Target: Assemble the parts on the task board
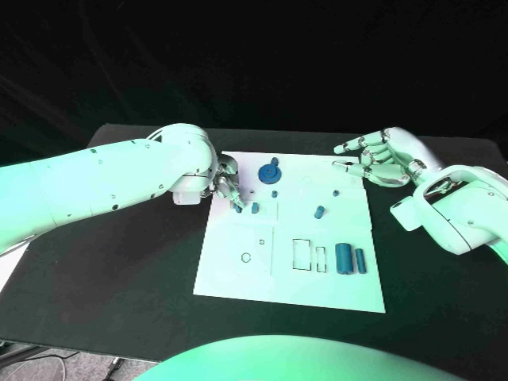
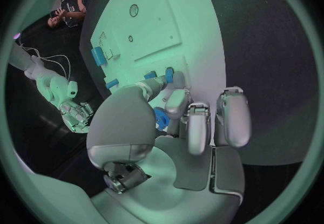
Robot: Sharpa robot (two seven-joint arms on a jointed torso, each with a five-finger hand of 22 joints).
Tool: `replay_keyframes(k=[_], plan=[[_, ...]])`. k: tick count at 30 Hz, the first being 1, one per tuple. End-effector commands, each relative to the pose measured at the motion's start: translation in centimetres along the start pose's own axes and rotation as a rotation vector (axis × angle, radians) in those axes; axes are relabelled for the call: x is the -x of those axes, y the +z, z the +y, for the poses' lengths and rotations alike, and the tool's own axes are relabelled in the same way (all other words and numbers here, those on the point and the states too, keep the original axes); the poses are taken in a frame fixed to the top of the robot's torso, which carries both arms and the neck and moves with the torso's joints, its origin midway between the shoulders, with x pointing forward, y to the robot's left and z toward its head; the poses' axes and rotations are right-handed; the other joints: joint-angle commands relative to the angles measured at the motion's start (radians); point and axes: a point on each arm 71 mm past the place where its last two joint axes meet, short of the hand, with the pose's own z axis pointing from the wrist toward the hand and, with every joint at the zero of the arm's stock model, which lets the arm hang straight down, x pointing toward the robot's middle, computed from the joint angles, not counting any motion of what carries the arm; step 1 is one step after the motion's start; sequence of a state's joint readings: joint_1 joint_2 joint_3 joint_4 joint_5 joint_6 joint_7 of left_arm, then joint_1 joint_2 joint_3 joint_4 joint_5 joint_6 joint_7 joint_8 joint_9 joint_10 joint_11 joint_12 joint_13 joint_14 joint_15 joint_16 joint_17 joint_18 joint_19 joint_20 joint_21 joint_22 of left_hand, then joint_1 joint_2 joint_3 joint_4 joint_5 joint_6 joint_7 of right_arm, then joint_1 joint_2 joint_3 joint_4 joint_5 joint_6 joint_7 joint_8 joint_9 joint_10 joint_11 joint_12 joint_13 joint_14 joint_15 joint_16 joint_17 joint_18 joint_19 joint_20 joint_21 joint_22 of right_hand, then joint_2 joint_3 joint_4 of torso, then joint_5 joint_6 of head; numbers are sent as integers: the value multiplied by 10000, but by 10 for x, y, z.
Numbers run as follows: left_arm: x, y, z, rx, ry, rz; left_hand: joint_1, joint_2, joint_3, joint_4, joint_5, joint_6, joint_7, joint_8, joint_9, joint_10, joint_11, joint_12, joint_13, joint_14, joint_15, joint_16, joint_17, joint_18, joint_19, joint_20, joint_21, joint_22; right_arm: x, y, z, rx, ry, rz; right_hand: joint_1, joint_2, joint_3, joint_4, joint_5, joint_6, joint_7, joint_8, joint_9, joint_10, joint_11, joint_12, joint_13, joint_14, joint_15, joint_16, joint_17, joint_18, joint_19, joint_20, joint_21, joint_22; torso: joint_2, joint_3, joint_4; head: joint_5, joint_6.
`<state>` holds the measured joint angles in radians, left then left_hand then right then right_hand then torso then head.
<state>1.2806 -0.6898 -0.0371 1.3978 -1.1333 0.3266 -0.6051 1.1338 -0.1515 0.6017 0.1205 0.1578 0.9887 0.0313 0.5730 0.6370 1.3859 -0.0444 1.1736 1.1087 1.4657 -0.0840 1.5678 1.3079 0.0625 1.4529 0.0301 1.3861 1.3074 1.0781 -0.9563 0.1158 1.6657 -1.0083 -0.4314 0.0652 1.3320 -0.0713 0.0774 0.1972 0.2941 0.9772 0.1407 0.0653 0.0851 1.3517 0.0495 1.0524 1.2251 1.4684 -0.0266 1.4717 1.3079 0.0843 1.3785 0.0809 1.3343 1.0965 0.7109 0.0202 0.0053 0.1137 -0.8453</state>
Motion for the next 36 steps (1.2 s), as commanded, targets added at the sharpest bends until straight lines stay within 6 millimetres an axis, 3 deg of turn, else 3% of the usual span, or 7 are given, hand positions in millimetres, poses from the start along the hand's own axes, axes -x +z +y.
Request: replay_keyframes(k=[1,10,20,28,32,36], plan=[[-11,4,1,139,146,568,-212,3,-185,115,26,237,-125,53,7,44,-8,88,42,1051,-76,30,2629,-38,19,-85,11,344,-2,0,1,76,0,107,8,106,-43,16,34,31,21,21,11,-54,32,1,9,644,28,-56,931,60,-51,-14,-53,-6,-4,-1,-2,13,6],[-9,6,3,246,21,430,-964,26,-1081,690,4,420,-143,80,24,118,-19,209,186,1051,-84,30,2629,-55,62,-97,50,424,-2,0,0,69,0,98,15,108,-46,14,41,32,20,22,11,-70,31,-37,-17,639,28,-73,906,64,-59,-14,-66,-28,-8,5,-7,6,6],[-7,6,5,312,-87,235,-1188,119,-1841,1040,2,487,-151,64,30,145,-27,254,254,1051,-94,30,2629,-65,91,-109,73,479,-2,0,0,50,-5,91,15,108,-46,14,41,32,20,22,11,-70,31,-37,-17,639,28,-73,906,64,-59,-14,-66,-28,-2,2,-10,-12,38],[-5,0,11,210,-323,-81,-1380,94,-2887,1467,5,541,-164,51,44,152,-36,239,259,1051,-102,30,2629,-63,97,-117,56,490,-2,0,-1,47,-1,111,10,105,-55,16,44,30,21,21,10,-84,31,-67,-39,633,28,-91,880,67,-66,-14,-76,-46,2,-14,-8,-25,63],[1,-7,14,-290,-1177,-684,-1372,122,-3412,1654,1,403,-115,-24,32,-9,-4,-11,6,1051,-96,30,2629,-33,39,-118,-59,378,-2,0,-2,13,-4,110,16,99,-58,12,45,29,20,20,10,-90,31,-78,-46,629,28,-101,864,70,-72,-14,-84,-60,-23,-7,-7,-45,61],[7,-11,16,-882,-2431,-1238,-1332,181,-4113,1685,-44,-17,37,-214,-38,-647,112,-984,-1014,1051,-30,30,2629,69,-185,-72,-455,-33,-2,0,-3,-9,-5,106,16,99,-58,12,45,29,20,20,10,-90,31,-78,-46,629,28,-101,864,70,-72,-14,-84,-60,-5,-2,2,-59,122]])
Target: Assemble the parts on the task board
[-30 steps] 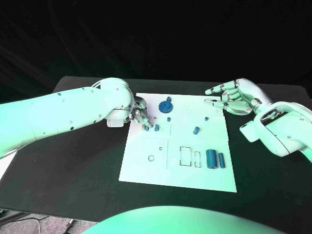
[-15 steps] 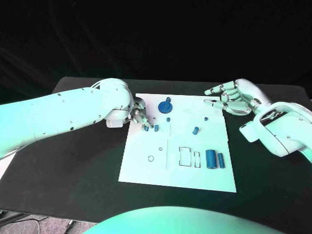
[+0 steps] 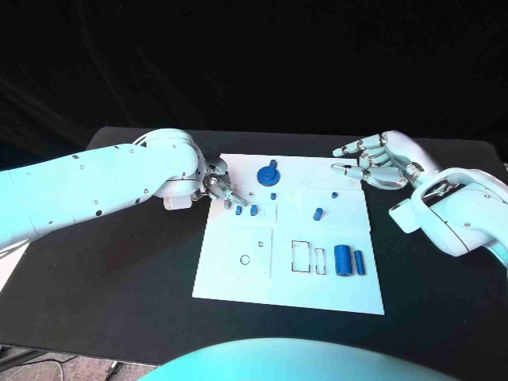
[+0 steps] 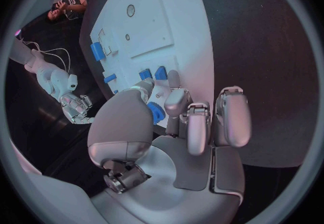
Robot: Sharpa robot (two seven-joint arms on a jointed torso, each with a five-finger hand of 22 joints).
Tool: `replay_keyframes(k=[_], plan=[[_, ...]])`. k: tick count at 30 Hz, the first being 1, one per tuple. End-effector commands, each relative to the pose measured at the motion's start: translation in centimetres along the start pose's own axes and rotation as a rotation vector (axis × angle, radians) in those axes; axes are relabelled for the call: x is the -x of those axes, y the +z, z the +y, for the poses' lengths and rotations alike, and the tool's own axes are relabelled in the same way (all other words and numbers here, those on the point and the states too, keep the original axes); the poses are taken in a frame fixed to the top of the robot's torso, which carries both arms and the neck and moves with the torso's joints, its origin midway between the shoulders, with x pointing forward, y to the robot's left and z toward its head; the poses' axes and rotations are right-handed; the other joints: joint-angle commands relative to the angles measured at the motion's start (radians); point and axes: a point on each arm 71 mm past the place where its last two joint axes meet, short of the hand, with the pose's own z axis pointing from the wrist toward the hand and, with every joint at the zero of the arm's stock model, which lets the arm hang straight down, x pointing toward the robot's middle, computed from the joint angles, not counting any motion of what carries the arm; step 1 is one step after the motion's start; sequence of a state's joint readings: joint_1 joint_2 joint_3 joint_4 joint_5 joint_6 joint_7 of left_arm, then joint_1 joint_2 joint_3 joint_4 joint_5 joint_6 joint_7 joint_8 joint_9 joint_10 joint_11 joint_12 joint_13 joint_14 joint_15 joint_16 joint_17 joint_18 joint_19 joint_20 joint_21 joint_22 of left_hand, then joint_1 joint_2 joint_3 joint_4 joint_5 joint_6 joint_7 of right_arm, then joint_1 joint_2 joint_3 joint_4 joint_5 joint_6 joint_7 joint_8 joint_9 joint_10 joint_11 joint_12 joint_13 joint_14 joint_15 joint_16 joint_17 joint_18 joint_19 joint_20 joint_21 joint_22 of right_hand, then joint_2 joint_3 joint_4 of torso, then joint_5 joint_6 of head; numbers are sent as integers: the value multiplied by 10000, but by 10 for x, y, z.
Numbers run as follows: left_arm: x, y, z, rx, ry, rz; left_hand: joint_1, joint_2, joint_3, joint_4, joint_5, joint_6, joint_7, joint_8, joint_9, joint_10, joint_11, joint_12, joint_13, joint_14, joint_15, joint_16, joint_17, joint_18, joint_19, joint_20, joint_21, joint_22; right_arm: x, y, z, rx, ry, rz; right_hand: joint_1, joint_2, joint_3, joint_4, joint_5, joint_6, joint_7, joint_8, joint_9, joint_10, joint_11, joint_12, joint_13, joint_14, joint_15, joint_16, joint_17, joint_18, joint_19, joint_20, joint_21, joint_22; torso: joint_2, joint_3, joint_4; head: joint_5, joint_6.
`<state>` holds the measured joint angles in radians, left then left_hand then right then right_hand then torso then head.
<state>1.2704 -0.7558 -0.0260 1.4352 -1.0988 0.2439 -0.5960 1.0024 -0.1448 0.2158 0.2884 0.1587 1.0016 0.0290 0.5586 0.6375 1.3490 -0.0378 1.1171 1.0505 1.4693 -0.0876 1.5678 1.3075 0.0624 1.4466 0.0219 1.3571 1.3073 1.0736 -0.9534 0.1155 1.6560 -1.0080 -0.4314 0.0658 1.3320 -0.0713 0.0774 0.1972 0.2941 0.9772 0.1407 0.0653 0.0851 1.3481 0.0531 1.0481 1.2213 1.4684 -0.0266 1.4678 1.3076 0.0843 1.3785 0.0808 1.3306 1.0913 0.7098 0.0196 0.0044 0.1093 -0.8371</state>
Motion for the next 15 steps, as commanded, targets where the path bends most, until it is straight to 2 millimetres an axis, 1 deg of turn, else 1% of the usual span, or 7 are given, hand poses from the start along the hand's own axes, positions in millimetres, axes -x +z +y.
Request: replay_keyframes(k=[1,3,4,5,8,12,15], plan=[[7,-3,-5,-1039,-1810,-809,25,180,-426,17,-72,-352,139,-195,-114,-580,113,-883,-911,1014,43,30,2632,90,-171,39,-259,-126,-2,0,0,67,-4,114,16,99,-58,12,46,29,20,20,9,-55,-4,-35,-8,630,28,-63,867,70,-72,-14,-48,-8,12,-5,14,-35,50],[10,-5,-5,-1431,-2441,-1112,51,344,-669,34,-72,-723,294,-442,-278,-1112,245,-1635,-1674,1014,130,30,2632,133,-276,105,-453,-318,-2,0,0,55,-4,119,20,95,-62,8,47,26,21,19,9,-55,-4,-33,-7,628,28,-68,860,71,-76,-13,-53,-15,15,-9,16,-40,52],[12,-5,-6,-1633,-2747,-1270,114,447,-832,31,-69,-997,438,-619,-420,-1905,390,-2708,-2743,942,262,-133,2422,305,-704,188,-1158,-1054,-2,0,0,49,-4,122,20,95,-62,8,47,26,21,19,9,-55,-4,-33,-7,628,28,-68,860,71,-76,-13,-53,-15,13,-5,15,-51,57],[13,-6,-6,-1837,-3031,-1417,173,501,-977,32,-66,-1210,573,-741,-536,-2276,489,-3066,-3047,743,355,-554,1906,461,-1123,273,-1851,-1751,-2,0,0,43,-4,124,20,95,-62,8,47,26,21,19,9,-55,-4,-33,-7,628,28,-68,860,71,-76,-13,-53,-15,13,-7,14,-51,57],[17,-7,-7,-2315,-3590,-1710,467,510,-1409,49,-60,-1889,978,-1043,-861,-3398,892,-3882,-3587,-531,680,-2820,-498,1038,-3048,595,-5012,-4730,-2,0,-1,29,-3,130,20,95,-62,8,47,26,21,19,9,-55,-4,-33,-7,628,28,-68,860,71,-76,-13,-53,-15,8,4,20,-58,72],[18,-6,-13,-2804,-3325,-2151,1632,513,-1753,-92,-38,-2416,1351,-1158,-1238,-4371,1312,-4868,-4508,-2948,1085,-7163,-4532,1177,-3779,966,-6770,-5987,-2,0,-1,12,-3,132,20,95,-62,8,47,26,21,19,9,-55,-4,-33,-7,628,28,-68,860,71,-76,-13,-53,-15,15,-3,27,-85,92],[15,-3,-21,-3428,-2616,-2692,3202,623,-1428,-610,-40,-2518,1440,-1206,-1568,-4602,1412,-5423,-5169,-3199,1151,-8053,-5212,1224,-3819,1105,-7579,-6612,-2,0,-1,6,-1,141,21,96,-62,8,49,25,21,19,9,-54,-4,-28,-4,628,28,-67,862,70,-74,-13,-52,-12,21,-12,8,-130,107]])
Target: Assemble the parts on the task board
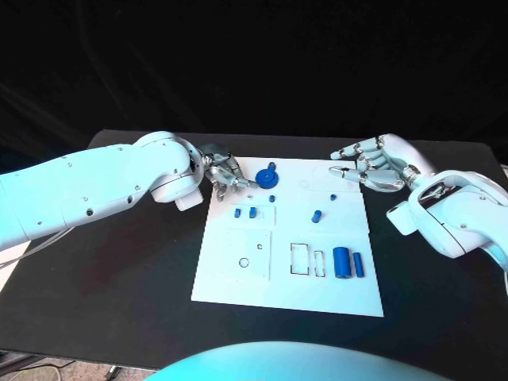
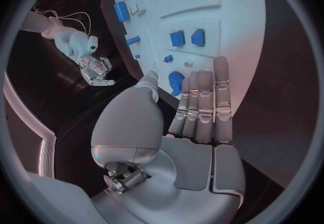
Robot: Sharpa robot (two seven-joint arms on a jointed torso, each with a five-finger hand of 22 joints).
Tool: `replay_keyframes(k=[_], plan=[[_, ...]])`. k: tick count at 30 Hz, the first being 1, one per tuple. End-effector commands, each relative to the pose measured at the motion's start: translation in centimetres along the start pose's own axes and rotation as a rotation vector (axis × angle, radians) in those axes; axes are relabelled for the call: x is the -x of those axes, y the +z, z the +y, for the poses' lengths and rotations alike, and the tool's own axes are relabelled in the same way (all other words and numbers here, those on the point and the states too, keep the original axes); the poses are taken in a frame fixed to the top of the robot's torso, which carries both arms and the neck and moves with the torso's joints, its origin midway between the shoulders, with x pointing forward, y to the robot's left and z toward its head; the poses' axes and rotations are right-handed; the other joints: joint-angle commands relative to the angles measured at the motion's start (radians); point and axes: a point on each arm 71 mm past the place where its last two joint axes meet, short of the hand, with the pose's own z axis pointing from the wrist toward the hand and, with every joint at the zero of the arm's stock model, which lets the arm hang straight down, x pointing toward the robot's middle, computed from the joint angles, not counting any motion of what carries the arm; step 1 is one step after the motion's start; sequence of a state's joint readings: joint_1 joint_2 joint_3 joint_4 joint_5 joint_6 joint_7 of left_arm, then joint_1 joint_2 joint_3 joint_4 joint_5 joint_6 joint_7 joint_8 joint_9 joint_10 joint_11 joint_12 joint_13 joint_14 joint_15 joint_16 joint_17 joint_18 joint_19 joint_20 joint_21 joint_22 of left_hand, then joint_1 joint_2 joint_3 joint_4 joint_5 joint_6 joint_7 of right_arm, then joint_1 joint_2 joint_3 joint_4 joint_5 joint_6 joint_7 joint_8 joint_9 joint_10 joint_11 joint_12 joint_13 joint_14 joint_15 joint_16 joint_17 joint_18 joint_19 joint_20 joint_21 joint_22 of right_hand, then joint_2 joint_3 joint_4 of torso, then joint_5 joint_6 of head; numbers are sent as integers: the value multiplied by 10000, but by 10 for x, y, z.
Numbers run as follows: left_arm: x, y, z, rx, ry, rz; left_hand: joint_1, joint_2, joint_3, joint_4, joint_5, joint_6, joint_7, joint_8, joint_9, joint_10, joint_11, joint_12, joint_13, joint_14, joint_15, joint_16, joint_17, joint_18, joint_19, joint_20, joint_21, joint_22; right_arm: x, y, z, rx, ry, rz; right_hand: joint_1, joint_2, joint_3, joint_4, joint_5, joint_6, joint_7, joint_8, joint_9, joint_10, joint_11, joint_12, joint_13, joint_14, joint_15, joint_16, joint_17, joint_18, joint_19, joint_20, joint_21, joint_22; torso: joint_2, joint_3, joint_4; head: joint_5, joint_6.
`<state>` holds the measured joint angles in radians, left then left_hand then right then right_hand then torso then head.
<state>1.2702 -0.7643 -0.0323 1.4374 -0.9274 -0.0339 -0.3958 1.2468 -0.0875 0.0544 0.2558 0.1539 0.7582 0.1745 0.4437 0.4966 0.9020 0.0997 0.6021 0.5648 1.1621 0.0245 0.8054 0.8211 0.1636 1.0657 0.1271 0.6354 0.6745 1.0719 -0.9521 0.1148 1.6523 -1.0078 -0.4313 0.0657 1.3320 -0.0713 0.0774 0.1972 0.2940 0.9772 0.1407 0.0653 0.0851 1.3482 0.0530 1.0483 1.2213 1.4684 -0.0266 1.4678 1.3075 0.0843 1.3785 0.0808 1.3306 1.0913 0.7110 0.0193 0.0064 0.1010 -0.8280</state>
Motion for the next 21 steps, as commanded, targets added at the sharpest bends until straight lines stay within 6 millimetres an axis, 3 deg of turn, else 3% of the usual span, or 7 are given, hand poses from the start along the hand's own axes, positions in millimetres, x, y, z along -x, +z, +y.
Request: replay_keyframes(k=[1,4,6,8,11,15,21], plan=[[-1,2,-13,-1561,229,-889,887,61,232,-333,8,-80,-12,-69,-195,-147,41,-328,-376,-130,35,-482,-390,211,-1,58,-416,-329,-2,0,0,41,-1,136,22,96,-63,8,50,25,21,18,9,-53,-4,-26,-2,629,28,-67,865,70,-73,-13,-50,-10,9,-8,-13,-51,16],[-10,6,-22,-2600,1039,-1284,2224,106,827,-889,27,59,-73,-290,-651,-167,6,-895,-1059,-62,-18,-860,-740,211,199,-1,-778,-661,-2,0,0,35,2,147,23,98,-63,7,52,24,21,18,8,-50,-4,-19,2,629,28,-65,868,69,-71,-13,-48,-5,2,-3,-16,-86,32],[-15,8,-27,-3190,1546,-1513,2882,-56,1274,-1195,19,206,-127,-639,-1113,-19,-18,-1341,-1627,26,-83,-1041,-935,184,359,-112,-849,-749,-2,0,0,35,5,155,25,100,-63,7,54,24,21,18,8,-50,-4,-17,3,629,28,-67,867,69,-73,-13,-51,-8,8,0,-18,-113,54],[-22,11,-34,-3809,2376,-1765,3068,-339,1707,-1308,-38,563,-164,-1150,-1783,336,-62,-1948,-2458,358,-119,-1126,-1140,214,600,-229,-746,-705,-3,0,0,31,9,167,26,102,-62,6,55,23,21,18,8,-49,-4,-16,4,629,28,-68,866,70,-74,-13,-52,-10,13,-3,-19,-142,50],[-28,14,-40,-4212,3318,-1942,2978,-584,1897,-1346,-220,867,-294,-1509,-2260,618,-142,-2346,-3058,987,-212,-779,-1124,222,1079,-282,-483,-579,-3,0,0,35,16,181,26,102,-62,6,55,23,21,18,8,-49,-4,-16,4,629,28,-68,866,70,-74,-13,-52,-10,14,3,-31,-143,62],[-35,17,-44,-4341,4420,-1937,2615,-779,1954,-1199,-258,1234,-370,-1823,-2709,836,-186,-2701,-3628,2339,-265,1997,1170,178,1882,-309,86,-238,-4,0,0,39,24,205,26,102,-62,6,55,23,21,18,8,-49,-4,-16,4,629,28,-68,866,70,-74,-13,-52,-10,14,9,-26,-160,59],[-42,22,-50,-4254,5400,-1890,2387,-849,1900,-1105,-289,1599,-397,-2135,-3171,1096,-219,-2875,-4125,2940,-305,4124,3020,-222,2882,-337,2511,2092,-4,0,0,34,29,231,38,116,-56,3,64,23,21,18,8,-44,-5,-3,11,635,27,-53,891,66,-67,-13,-45,6,-3,10,-9,-174,77]])
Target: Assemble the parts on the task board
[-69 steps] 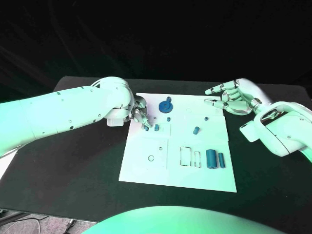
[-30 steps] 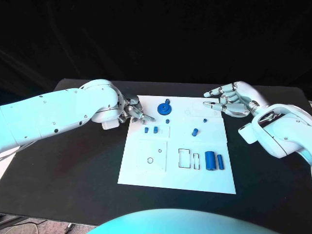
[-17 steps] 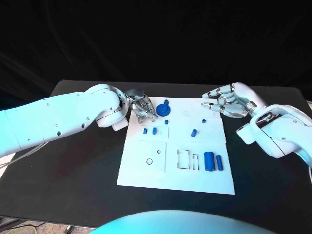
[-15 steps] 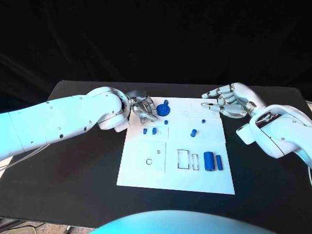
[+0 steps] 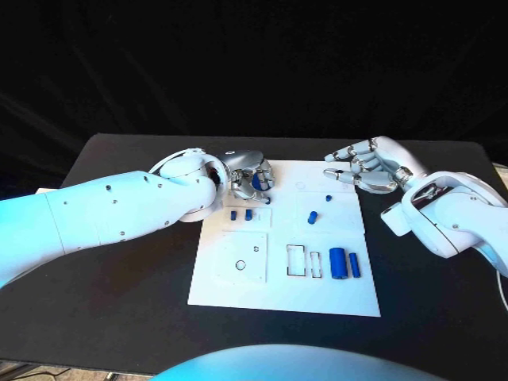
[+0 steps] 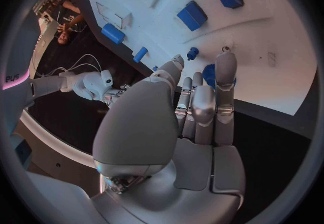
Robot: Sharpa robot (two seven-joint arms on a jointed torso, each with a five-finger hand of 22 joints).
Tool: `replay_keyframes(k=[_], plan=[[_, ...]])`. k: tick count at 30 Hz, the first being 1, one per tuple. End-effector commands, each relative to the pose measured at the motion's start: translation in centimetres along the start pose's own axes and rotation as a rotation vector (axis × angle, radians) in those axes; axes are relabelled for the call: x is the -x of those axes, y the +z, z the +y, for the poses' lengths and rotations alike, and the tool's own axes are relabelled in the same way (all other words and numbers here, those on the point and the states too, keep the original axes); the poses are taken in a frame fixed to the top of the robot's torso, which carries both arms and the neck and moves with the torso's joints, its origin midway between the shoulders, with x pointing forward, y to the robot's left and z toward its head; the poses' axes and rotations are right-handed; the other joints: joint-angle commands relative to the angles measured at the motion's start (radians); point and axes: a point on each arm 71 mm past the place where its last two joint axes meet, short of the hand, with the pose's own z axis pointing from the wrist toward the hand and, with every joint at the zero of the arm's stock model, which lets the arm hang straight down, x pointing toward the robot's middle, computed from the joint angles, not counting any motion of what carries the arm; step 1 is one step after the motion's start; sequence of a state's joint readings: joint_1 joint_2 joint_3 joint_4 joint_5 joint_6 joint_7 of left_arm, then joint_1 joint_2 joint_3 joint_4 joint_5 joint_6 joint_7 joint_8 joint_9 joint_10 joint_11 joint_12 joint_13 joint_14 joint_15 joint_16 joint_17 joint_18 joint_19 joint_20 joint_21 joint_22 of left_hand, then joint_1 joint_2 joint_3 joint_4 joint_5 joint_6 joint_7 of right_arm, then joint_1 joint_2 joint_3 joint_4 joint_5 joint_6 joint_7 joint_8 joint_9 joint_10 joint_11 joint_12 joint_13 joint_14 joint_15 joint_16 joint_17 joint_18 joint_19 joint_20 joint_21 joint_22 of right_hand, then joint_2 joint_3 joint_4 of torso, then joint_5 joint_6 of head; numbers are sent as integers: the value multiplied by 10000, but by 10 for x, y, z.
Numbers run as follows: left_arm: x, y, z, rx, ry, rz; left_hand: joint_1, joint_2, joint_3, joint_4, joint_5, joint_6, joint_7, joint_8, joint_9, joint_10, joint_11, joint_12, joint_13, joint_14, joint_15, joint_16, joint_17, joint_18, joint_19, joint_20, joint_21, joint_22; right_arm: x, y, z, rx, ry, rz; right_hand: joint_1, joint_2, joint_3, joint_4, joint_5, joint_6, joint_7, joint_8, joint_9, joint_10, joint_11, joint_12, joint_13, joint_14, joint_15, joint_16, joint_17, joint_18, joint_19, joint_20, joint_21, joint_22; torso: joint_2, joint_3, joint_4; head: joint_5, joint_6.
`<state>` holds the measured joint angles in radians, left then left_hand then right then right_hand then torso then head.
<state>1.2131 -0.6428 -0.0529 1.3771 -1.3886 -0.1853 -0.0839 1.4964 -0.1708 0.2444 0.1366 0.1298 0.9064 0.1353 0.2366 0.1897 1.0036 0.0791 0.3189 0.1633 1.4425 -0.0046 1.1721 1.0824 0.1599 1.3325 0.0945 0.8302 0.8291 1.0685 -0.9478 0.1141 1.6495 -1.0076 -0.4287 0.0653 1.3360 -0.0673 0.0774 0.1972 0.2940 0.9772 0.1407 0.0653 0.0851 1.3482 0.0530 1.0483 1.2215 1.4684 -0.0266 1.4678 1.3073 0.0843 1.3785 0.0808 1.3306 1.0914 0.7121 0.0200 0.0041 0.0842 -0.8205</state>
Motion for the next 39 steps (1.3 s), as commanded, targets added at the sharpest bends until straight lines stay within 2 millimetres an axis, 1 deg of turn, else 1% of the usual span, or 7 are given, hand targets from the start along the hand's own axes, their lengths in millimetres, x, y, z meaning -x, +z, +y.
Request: replay_keyframes(k=[1,3,6,13,18,33,39], plan=[[-2,3,-7,-471,1458,-9,-125,-14,-1,95,-50,177,-20,-100,-161,123,-24,-59,-174,236,-33,741,674,-249,359,-19,943,915,-2,0,1,57,2,178,-2,76,-56,3,64,23,21,18,8,-44,-4,-4,10,635,27,-53,893,66,-66,-13,-45,6,-14,-2,14,-8,9],[-3,4,-9,-435,1578,101,-131,15,23,103,-53,350,-38,-127,-239,255,-43,-62,-269,400,-57,1193,1116,-358,594,-37,1588,1543,-2,0,1,61,5,185,-2,76,-56,3,64,23,21,18,8,-44,-4,-4,10,635,27,-53,893,66,-66,-13,-45,6,-12,-9,12,-12,15],[-6,7,-10,-295,1765,409,-127,53,84,110,-52,539,-71,-189,-325,559,-109,-12,-341,553,-109,1550,1446,-496,890,-82,2411,2347,-3,0,1,69,11,199,-2,76,-56,3,64,23,21,18,8,-44,-4,-4,10,635,27,-53,893,66,-66,-13,-45,6,-9,1,0,-14,-4],[-10,14,-8,163,2081,815,-20,153,302,67,-34,786,-98,-292,-436,885,-177,-50,-454,634,-168,1664,1457,-659,1175,-146,3302,3233,-4,1,1,81,21,218,4,81,-53,0,69,23,21,18,8,-41,-5,3,13,636,27,-51,898,66,-65,-13,-44,8,-15,-2,10,-6,12],[-13,17,-7,331,2165,1039,103,217,546,-13,-22,962,-115,-338,-488,1062,-208,-125,-526,627,-195,1617,1332,-691,1219,-174,3510,3447,-4,2,1,85,27,231,15,91,-49,-4,76,24,21,19,8,-36,-6,14,19,638,26,-46,906,65,-63,-14,-43,12,-6,-2,3,-17,-23],[-18,21,-8,327,2218,1437,85,229,948,-99,-30,1165,-122,-497,-605,1307,-228,-312,-658,628,-213,1630,1237,-715,1204,-192,3691,3663,-5,2,1,97,34,272,15,91,-49,-4,76,24,21,19,8,-36,-6,14,19,638,26,-46,906,65,-63,-14,-43,12,-18,6,3,7,-50],[-20,22,-9,299,2220,1524,53,223,996,-100,-32,1190,-117,-528,-623,1341,-226,-352,-677,629,-208,1637,1230,-723,1208,-193,3736,3714,-5,2,2,97,39,304,32,105,-42,-11,88,26,21,20,8,-26,-6,35,31,641,25,-44,912,64,-58,-14,-40,20,-19,6,18,3,-53]])
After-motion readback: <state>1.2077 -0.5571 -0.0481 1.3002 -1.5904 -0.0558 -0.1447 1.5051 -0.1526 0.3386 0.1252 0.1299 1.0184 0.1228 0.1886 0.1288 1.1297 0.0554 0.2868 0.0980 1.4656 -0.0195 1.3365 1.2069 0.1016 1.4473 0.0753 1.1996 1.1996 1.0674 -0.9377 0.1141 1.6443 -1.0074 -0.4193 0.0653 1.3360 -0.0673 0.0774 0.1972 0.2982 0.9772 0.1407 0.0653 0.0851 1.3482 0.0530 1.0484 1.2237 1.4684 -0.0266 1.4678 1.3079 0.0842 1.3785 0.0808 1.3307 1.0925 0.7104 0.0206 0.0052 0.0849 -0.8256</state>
